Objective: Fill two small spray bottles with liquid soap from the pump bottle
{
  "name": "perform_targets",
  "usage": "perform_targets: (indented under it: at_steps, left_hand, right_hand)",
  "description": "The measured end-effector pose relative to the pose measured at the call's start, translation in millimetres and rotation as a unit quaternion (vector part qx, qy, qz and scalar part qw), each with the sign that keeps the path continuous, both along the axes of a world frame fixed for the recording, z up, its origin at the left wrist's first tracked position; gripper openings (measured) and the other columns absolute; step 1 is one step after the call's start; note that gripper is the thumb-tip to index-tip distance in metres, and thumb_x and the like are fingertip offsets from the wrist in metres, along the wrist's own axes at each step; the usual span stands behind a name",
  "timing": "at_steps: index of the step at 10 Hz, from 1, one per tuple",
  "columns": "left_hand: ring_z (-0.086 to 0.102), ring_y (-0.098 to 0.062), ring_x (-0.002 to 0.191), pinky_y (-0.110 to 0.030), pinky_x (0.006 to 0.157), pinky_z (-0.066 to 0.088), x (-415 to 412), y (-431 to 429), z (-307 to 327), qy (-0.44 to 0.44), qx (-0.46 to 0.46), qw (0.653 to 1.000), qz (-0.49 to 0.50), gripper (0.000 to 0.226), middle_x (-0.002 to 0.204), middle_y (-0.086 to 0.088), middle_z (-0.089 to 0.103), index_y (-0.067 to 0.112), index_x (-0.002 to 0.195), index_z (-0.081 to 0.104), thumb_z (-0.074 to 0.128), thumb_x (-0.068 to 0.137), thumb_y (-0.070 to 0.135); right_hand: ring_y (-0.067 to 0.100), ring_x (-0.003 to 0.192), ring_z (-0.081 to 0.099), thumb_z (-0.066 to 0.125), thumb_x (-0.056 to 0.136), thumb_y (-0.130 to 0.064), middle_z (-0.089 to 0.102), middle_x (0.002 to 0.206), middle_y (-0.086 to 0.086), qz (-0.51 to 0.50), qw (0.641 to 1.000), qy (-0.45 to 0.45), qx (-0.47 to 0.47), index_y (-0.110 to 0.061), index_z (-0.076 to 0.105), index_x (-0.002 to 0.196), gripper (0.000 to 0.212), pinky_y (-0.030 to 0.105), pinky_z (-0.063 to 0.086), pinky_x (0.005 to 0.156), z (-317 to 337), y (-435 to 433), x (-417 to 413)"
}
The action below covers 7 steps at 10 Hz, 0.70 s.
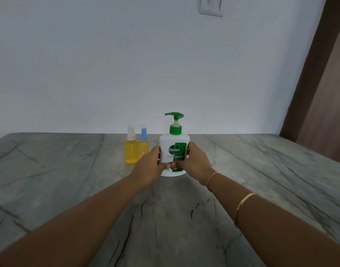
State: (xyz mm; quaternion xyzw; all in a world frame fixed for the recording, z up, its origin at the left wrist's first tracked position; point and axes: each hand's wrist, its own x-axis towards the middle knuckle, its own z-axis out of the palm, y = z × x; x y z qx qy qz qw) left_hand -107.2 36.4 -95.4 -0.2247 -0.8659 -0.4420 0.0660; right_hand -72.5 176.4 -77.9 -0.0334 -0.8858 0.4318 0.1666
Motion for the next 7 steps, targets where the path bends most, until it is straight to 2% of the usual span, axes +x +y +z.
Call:
perform_targets:
  at_steps: [2, 3, 4, 5, 6, 7]
  left_hand:
    - [0.055, -0.024, 0.113, -0.032, 0.088, 0.048, -11, 0, -3, -0.002, 0.001, 1.0, 0.003, 0.039, 0.126, -0.01, 0.056, 0.006, 0.116, 0.045, 0.063, 0.083, 0.016]
    - [0.055, -0.024, 0.113, -0.032, 0.09, 0.048, -12, 0, -4, -0.014, 0.004, 1.0, -0.004, 0.041, 0.127, -0.01, 0.056, 0.007, 0.118, 0.044, 0.063, 0.083, 0.015]
    - [0.053, -0.023, 0.115, -0.033, 0.092, 0.047, -11, -1, -4, -0.025, 0.016, 0.999, -0.014, 0.047, 0.129, -0.01, 0.054, 0.009, 0.124, 0.041, 0.064, 0.082, 0.014]
    - [0.048, -0.022, 0.122, -0.034, 0.097, 0.042, -7, -3, -6, -0.035, 0.002, 0.999, -0.019, 0.061, 0.136, -0.008, 0.048, 0.011, 0.133, 0.034, 0.066, 0.081, 0.015]
    - [0.039, -0.022, 0.13, -0.038, 0.105, 0.037, -6, -6, -10, -0.037, 0.0, 0.999, -0.006, 0.074, 0.143, -0.008, 0.04, 0.012, 0.14, 0.024, 0.067, 0.08, 0.017]
    - [0.037, -0.023, 0.131, -0.036, 0.103, 0.035, 2, -9, -8, -0.009, 0.005, 0.999, 0.042, 0.075, 0.143, -0.009, 0.039, 0.011, 0.142, 0.02, 0.065, 0.082, 0.021]
  right_hand:
    - [0.014, 0.091, 0.051, 0.077, 0.074, -0.013, 0.06, 0.109, 0.003, 0.005, 1.0, -0.011, 0.005, -0.008, 0.049, 0.113, 0.049, 0.021, 0.042, 0.071, 0, -1, -10]
    - [0.012, 0.091, 0.05, 0.077, 0.074, -0.014, 0.058, 0.109, 0.001, 0.008, 1.0, -0.019, 0.0, -0.008, 0.048, 0.115, 0.05, 0.01, 0.037, 0.06, 0, 0, -8]
    - [0.016, 0.098, 0.053, 0.077, 0.074, -0.014, 0.058, 0.117, 0.005, 0.005, 1.0, -0.025, -0.017, -0.008, 0.044, 0.12, 0.056, 0.017, 0.044, 0.072, -1, -1, -7]
    - [0.023, 0.115, 0.052, 0.076, 0.076, -0.012, 0.054, 0.128, 0.009, 0.006, 0.998, -0.038, -0.042, -0.009, 0.038, 0.129, 0.066, 0.03, 0.043, 0.092, 0, -2, -2]
    - [0.026, 0.124, 0.045, 0.075, 0.077, -0.011, 0.046, 0.137, 0.011, 0.005, 0.997, -0.046, -0.06, -0.009, 0.028, 0.139, 0.078, 0.034, 0.039, 0.099, 0, 0, 0]
    - [0.026, 0.125, 0.044, 0.071, 0.081, -0.011, 0.043, 0.138, 0.013, -0.015, 0.998, -0.033, -0.049, -0.008, 0.023, 0.143, 0.079, 0.03, 0.039, 0.094, 2, -3, 9]
